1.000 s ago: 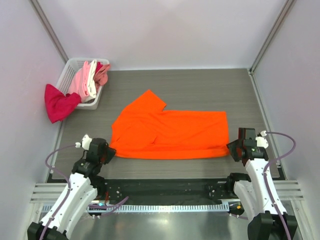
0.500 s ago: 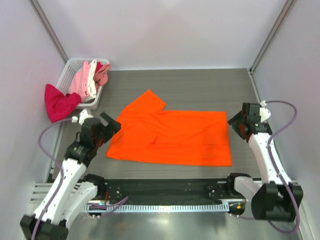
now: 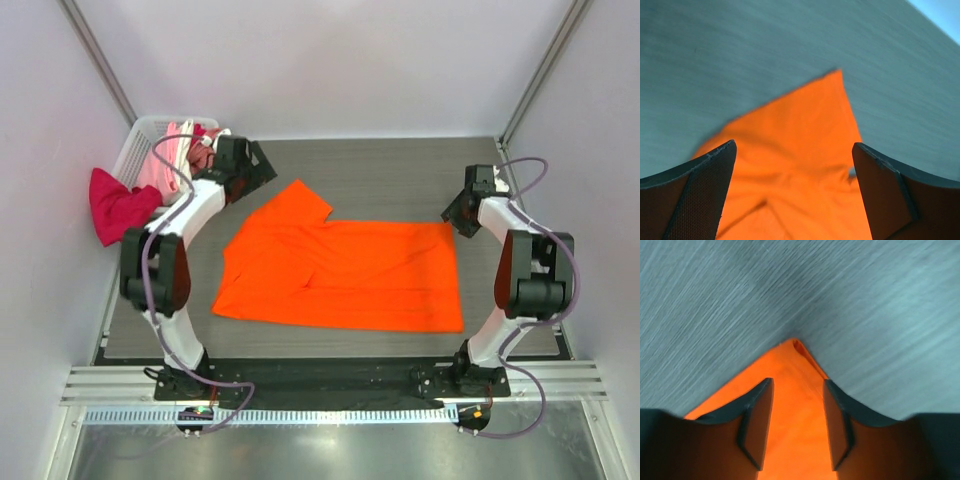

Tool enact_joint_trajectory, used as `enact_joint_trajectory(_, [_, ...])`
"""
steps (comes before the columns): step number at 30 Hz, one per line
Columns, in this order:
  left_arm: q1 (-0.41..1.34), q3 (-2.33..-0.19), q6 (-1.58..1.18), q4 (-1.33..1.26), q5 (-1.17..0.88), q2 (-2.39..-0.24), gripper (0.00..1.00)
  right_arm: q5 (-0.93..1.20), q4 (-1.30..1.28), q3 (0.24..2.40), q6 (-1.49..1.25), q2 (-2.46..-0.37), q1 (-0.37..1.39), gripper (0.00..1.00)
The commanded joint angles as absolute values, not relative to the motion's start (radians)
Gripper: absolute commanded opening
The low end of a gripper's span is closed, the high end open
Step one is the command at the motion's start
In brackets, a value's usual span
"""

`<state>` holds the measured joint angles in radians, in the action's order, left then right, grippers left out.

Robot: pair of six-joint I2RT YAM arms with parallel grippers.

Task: Fold and stack the t-shirts
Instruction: Fold the tshirt

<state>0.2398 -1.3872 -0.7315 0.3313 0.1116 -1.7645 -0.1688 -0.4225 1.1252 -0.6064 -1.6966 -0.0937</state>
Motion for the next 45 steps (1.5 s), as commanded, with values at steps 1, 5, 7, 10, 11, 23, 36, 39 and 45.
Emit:
enact_joint_trajectory(1, [0.198, -1.559, -0.704, 0.339, 0.048, -1.903, 0.97, -0.137, -0.356, 1.18, -0.578, -1.759, -0.094, 0.57])
enact_joint_trajectory(5, [0.192, -1.684, -0.735, 0.362, 0.038, -2.058, 0.97, -0.176, -0.318, 1.189, -0.581, -1.811, -0.084, 0.6])
enact_joint_trajectory(7, [0.19, -1.722, -0.753, 0.362, 0.025, -2.121, 0.97, -0.161, -0.302, 1.196, -0.58, -1.838, -0.084, 0.57])
enact_joint_trajectory(10, [0.19, -1.764, -0.761, 0.336, -0.029, -2.164, 0.96, -0.134, -0.293, 1.209, -0.583, -1.885, -0.077, 0.48])
enact_joint_trajectory(11, [0.19, -1.764, -0.762, 0.324, -0.04, -2.171, 0.96, -0.13, -0.291, 1.212, -0.583, -1.894, -0.074, 0.46])
enact_joint_trajectory(23, [0.184, -1.887, -0.715, 0.347, -0.104, -2.302, 0.93, -0.19, -0.291, 1.226, -0.595, -1.919, -0.052, 0.01])
enact_joint_trajectory(36, [0.187, -1.986, -0.692, 0.409, -0.299, -2.41, 0.84, -0.199, -0.282, 1.201, -0.614, -1.905, -0.052, 0.01])
enact_joint_trajectory(39, [0.198, -2.077, -0.655, 0.515, -0.331, -2.477, 0.74, -0.192, -0.279, 1.198, -0.614, -1.901, -0.054, 0.01])
enact_joint_trajectory(45, [0.219, -2.172, -0.612, 0.62, -0.328, -2.525, 0.51, -0.187, -0.278, 1.192, -0.612, -1.898, -0.057, 0.01])
